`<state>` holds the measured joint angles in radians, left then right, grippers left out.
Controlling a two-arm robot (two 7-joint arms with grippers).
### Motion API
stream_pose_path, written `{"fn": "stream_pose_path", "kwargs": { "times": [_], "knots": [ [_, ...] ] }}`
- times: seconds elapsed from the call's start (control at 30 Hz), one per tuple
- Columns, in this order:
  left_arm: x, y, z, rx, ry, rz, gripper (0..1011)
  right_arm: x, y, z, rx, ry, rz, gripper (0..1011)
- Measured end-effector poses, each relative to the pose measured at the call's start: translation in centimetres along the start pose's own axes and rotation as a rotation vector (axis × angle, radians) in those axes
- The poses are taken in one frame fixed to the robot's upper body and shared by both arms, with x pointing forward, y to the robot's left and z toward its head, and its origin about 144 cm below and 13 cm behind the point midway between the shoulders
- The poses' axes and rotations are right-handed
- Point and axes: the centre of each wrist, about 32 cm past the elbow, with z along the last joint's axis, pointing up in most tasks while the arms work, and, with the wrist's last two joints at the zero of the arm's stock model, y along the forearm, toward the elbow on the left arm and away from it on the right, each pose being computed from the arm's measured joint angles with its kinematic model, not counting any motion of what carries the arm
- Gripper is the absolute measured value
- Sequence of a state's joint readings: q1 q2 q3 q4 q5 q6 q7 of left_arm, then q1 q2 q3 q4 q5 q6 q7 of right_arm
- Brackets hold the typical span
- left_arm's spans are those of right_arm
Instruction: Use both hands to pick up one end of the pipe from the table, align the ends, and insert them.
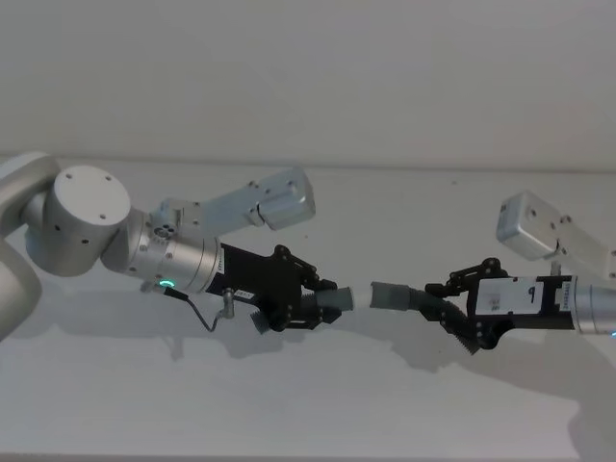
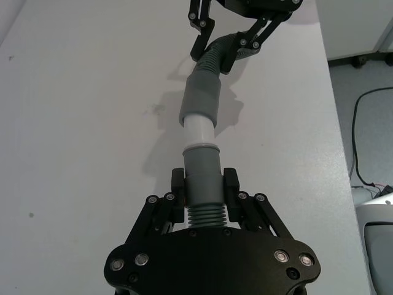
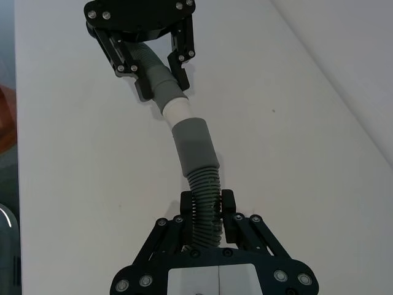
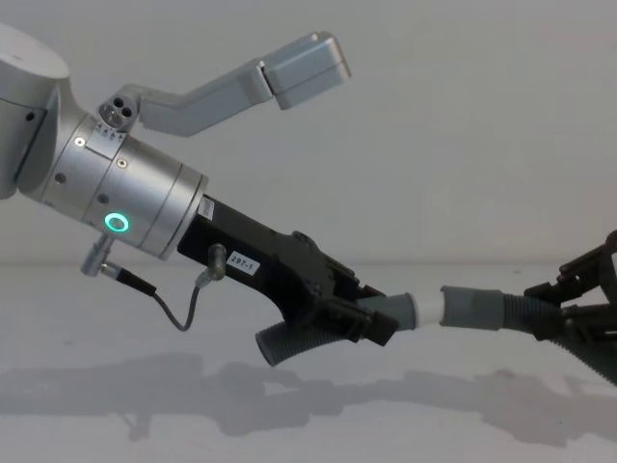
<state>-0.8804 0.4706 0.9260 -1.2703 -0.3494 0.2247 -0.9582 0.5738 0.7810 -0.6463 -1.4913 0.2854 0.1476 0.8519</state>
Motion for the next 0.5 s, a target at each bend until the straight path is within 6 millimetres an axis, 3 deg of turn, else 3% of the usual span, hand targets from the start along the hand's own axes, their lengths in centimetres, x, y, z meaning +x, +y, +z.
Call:
{"fn": "stream_pose_path", "kwargs": {
  "times": [0.5],
  "knots": [
    [0.42,-0.26,0.03,0.011,-0.008,-0.024,360,0.14,0.31,0.10,0.013,-0.014,0.011,273]
  ]
}}
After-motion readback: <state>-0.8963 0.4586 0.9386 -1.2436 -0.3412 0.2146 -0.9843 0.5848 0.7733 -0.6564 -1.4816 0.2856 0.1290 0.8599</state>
